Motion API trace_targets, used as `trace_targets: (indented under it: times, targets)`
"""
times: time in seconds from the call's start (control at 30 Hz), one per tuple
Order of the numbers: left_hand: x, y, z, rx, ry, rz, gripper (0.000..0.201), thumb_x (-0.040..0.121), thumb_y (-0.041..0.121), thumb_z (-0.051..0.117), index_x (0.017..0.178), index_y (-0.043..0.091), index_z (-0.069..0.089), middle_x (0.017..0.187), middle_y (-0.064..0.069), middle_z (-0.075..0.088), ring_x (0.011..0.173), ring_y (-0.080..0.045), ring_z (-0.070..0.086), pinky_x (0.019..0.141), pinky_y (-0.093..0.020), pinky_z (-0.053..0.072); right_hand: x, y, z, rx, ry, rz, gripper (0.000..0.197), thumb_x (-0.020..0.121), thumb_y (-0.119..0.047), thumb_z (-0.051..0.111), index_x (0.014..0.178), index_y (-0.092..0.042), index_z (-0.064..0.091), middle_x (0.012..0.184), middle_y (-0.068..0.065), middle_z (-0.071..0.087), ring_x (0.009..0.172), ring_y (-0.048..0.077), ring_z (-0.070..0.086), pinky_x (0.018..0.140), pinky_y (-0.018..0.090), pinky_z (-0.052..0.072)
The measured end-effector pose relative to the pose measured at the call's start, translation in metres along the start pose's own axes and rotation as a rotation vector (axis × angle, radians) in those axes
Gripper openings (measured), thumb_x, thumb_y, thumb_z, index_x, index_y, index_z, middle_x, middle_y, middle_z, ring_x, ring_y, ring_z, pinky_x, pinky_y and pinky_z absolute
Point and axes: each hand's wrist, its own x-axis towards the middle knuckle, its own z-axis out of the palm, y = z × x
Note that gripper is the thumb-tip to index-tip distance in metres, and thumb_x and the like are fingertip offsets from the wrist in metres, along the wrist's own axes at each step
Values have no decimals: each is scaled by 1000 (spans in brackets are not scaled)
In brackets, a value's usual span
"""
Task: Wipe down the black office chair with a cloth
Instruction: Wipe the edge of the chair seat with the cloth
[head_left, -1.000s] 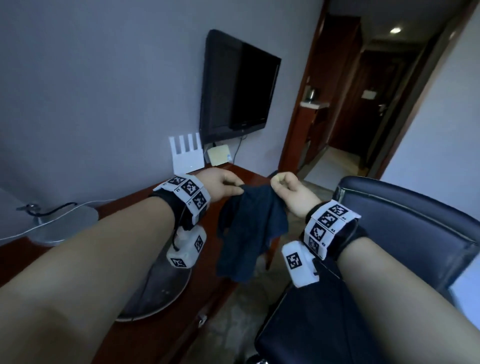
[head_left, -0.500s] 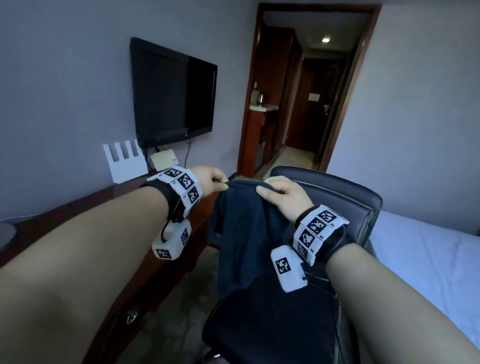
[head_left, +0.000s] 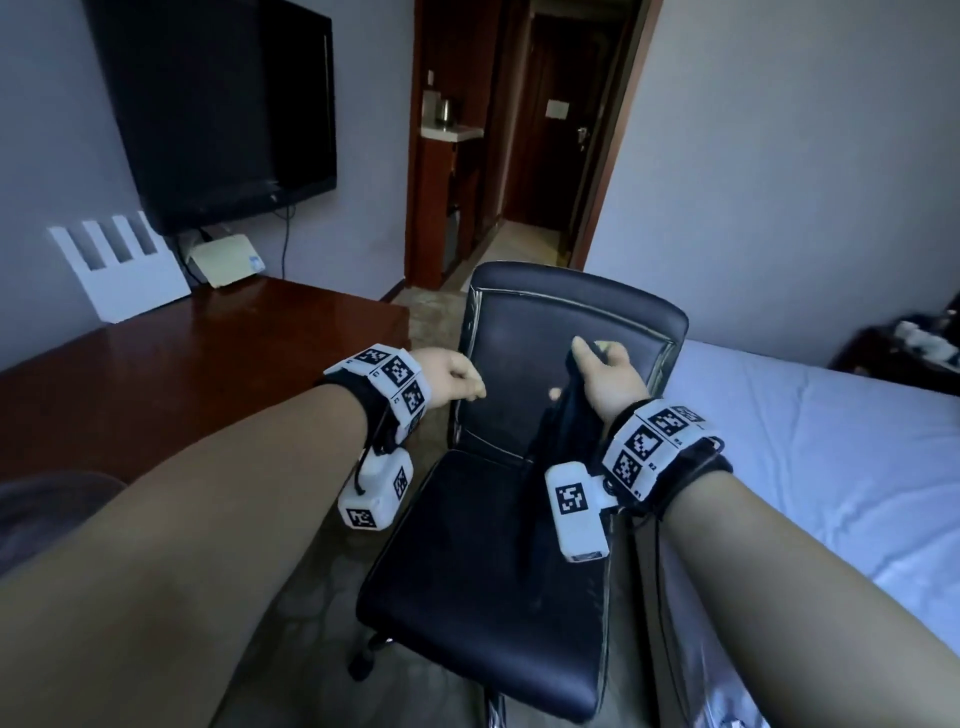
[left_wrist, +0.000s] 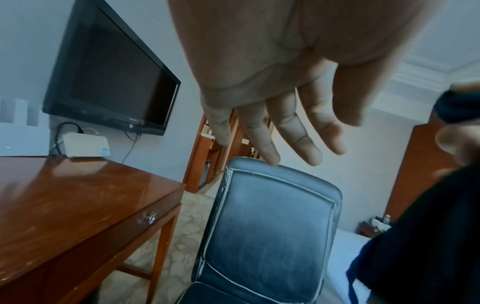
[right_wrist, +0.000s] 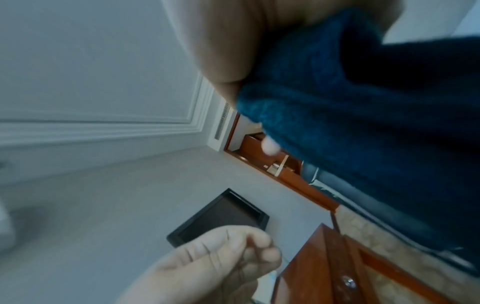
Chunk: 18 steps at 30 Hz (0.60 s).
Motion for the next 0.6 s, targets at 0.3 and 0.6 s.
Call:
trace_targets:
  times: [0.3, 0.6]
  targets:
    - [37, 3, 27, 62, -135, 90, 12, 92, 29, 53, 96, 26, 64, 109, 6, 66, 99, -9, 58, 82, -19, 39, 2, 31, -35, 211, -16, 96, 25, 97, -4, 30, 89, -10, 54, 61, 4, 63, 55, 16, 60, 58, 25, 52]
    - [33, -6, 63, 63, -120, 84, 51, 93, 33, 53, 140, 23, 37, 147, -2, 36, 133, -18, 37, 107, -25, 29, -14, 72, -55, -31, 21, -116, 26, 97, -15, 45, 100, -33, 65, 109, -3, 64, 104, 14, 56, 102, 31, 39]
